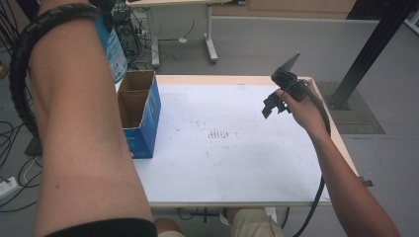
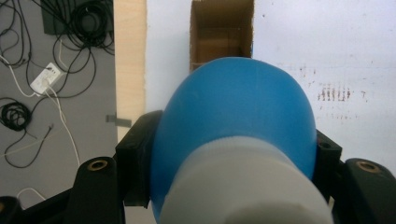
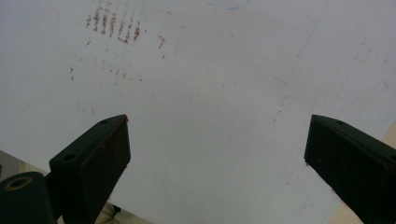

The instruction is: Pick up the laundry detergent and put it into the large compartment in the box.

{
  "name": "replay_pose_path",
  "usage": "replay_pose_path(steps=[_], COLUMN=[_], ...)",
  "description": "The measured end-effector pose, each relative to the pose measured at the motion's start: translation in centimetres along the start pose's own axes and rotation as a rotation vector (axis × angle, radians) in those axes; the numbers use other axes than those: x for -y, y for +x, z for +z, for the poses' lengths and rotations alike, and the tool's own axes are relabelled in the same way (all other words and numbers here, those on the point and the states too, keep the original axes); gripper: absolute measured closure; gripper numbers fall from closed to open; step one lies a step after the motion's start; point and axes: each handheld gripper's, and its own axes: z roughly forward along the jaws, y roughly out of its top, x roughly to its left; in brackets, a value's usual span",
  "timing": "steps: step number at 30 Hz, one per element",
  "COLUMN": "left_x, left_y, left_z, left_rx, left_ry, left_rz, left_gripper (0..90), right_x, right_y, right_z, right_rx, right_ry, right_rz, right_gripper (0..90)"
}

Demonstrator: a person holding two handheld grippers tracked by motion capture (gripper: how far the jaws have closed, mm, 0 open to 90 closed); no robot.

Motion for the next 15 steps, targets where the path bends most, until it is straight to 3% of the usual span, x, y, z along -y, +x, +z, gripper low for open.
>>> replay_pose_path(steps=[15], left_x=[-0.4], left_y=[0.7], left_z=[2.5], left_rx=[0.007], left_ry=[0.022], left_rz=[-0.009], left_gripper=[35.9], right_x=[0.0], right_y=[0.3], right_z=[0.0], right_rx=[0.005], right_ry=[0.004], right_rz=[-0.001], right_gripper=[7.3])
